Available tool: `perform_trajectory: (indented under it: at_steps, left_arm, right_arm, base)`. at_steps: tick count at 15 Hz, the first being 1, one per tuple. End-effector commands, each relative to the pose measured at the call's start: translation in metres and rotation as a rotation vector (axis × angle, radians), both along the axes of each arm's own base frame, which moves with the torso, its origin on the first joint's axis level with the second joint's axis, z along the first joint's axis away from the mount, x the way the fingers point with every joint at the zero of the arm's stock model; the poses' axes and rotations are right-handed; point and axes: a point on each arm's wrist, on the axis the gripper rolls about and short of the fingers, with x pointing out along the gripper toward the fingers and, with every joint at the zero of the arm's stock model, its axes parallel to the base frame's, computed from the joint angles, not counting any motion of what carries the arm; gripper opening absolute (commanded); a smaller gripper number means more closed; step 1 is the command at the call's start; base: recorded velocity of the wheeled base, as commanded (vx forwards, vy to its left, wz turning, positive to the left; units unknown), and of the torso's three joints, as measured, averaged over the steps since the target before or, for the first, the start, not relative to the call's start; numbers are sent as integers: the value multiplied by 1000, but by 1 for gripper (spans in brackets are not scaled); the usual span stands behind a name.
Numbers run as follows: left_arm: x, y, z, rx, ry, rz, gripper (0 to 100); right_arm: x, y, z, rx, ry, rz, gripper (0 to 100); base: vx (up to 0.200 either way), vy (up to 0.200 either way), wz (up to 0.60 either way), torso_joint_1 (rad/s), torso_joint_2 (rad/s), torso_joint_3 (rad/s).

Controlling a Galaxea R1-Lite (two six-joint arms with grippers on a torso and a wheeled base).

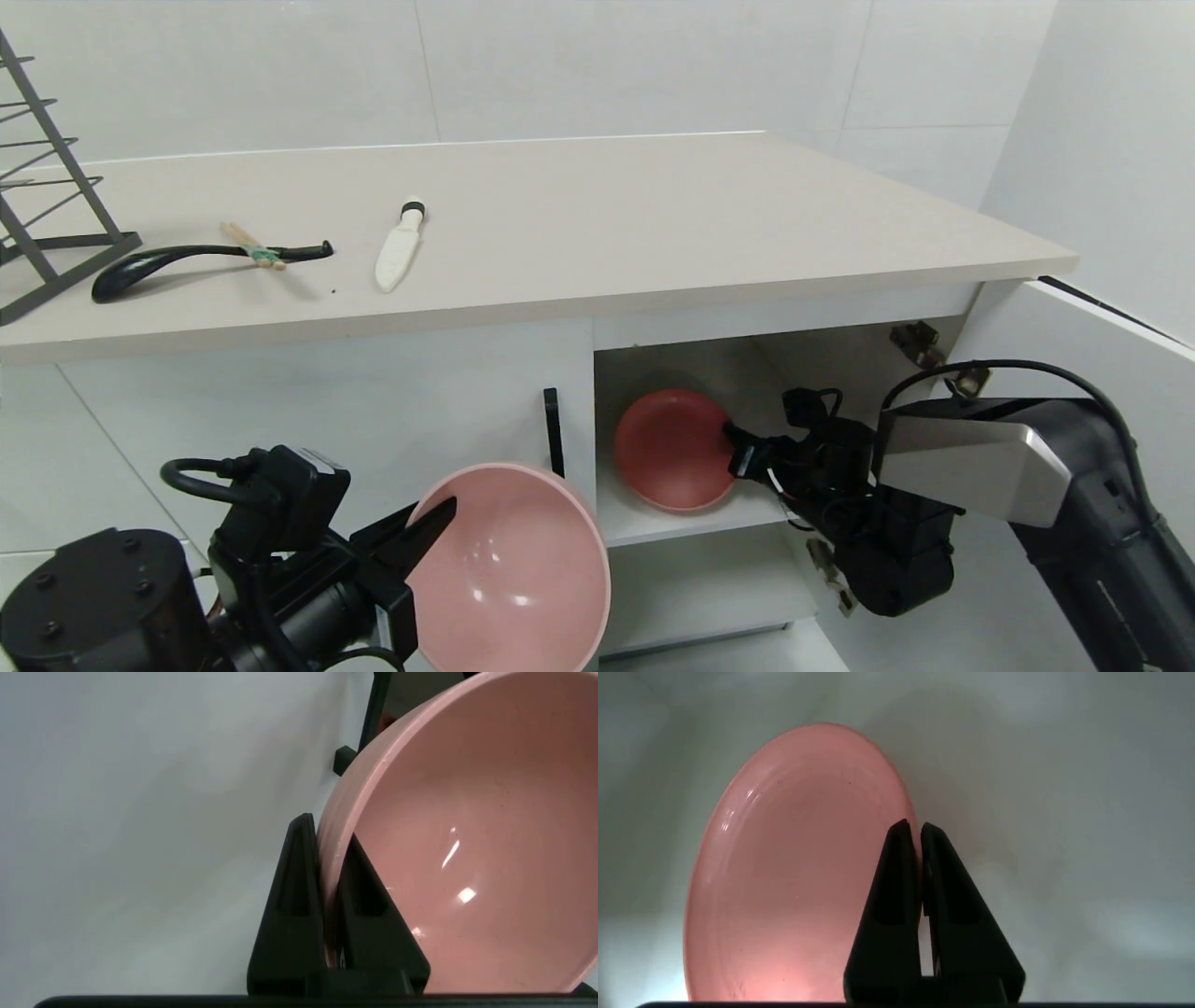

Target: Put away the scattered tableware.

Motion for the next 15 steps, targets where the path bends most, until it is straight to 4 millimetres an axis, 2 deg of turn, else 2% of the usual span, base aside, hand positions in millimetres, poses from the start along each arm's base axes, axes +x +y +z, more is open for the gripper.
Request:
perform_trajectory:
  at_steps: [1, 3, 7, 8, 12, 13, 14, 15]
  left_arm:
    - [0, 0, -1, 4, 5, 0, 0]
    - [0, 0, -1, 4, 5, 0, 0]
    - [0, 0, -1, 4, 5, 0, 0]
    - [0, 0, -1, 2, 5, 0, 0]
    - [0, 0, -1, 2, 5, 0, 0]
    - [0, 0, -1, 4, 5, 0, 0]
    - [0, 0, -1, 2, 5, 0, 0]
    - [0, 0, -1, 2, 5, 0, 0]
  right_arm:
    - [6, 4, -4, 12, -13, -15, 0]
    - [5, 4, -12, -2, -2, -40, 0]
    - [5, 6, -11, 0, -6, -38, 0]
    - [5, 6, -13, -1, -4, -38, 100]
    - [6, 3, -10, -32, -20, -38, 100]
    - [6, 3, -1, -31, -36, -40, 100]
    - [2, 3, 25, -36, -75, -59, 100]
    - [-11, 1, 38, -56, -66, -65, 100]
  base:
    - [0, 0, 0, 0, 0, 0]
    - [0, 0, 0, 0, 0, 0]
    - [0, 0, 0, 0, 0, 0]
    - [0, 0, 0, 0, 0, 0]
    - [0, 0, 0, 0, 0, 0]
    - [0, 0, 0, 0, 0, 0]
    - [0, 0, 0, 0, 0, 0]
    - [0, 0, 0, 0, 0, 0]
